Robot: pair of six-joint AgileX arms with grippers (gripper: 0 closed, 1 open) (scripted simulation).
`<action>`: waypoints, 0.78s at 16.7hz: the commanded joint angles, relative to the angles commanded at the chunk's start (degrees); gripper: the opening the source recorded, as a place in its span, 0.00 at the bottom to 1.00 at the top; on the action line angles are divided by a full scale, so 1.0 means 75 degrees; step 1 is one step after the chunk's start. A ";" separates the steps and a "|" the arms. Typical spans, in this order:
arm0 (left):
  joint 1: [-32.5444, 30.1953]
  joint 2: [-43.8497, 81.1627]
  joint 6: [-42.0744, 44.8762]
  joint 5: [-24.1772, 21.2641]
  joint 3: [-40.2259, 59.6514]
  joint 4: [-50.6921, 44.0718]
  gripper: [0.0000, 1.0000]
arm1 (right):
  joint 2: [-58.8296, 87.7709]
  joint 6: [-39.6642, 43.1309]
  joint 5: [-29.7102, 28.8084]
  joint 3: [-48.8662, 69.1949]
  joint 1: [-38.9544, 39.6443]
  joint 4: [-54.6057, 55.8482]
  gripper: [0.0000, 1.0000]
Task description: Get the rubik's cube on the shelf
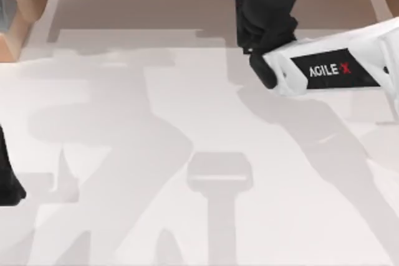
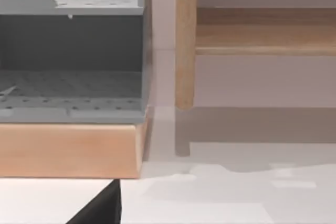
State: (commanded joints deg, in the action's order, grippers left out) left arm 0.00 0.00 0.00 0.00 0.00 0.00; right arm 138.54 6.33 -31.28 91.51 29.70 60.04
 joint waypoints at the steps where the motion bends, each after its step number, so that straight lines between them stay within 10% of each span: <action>1: 0.0000 0.0000 0.0000 0.0000 0.0000 0.0000 1.00 | 0.0000 0.0000 0.0000 0.0000 0.0000 0.0000 0.98; 13: 0.0000 0.0000 0.0000 0.0000 0.0000 0.0000 1.00 | -0.0165 0.0226 0.0199 -0.0221 -0.0092 0.0222 1.00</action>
State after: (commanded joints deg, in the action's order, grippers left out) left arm 0.00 0.00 0.00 0.00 0.00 0.00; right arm 137.30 8.02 -29.79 89.85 29.01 61.71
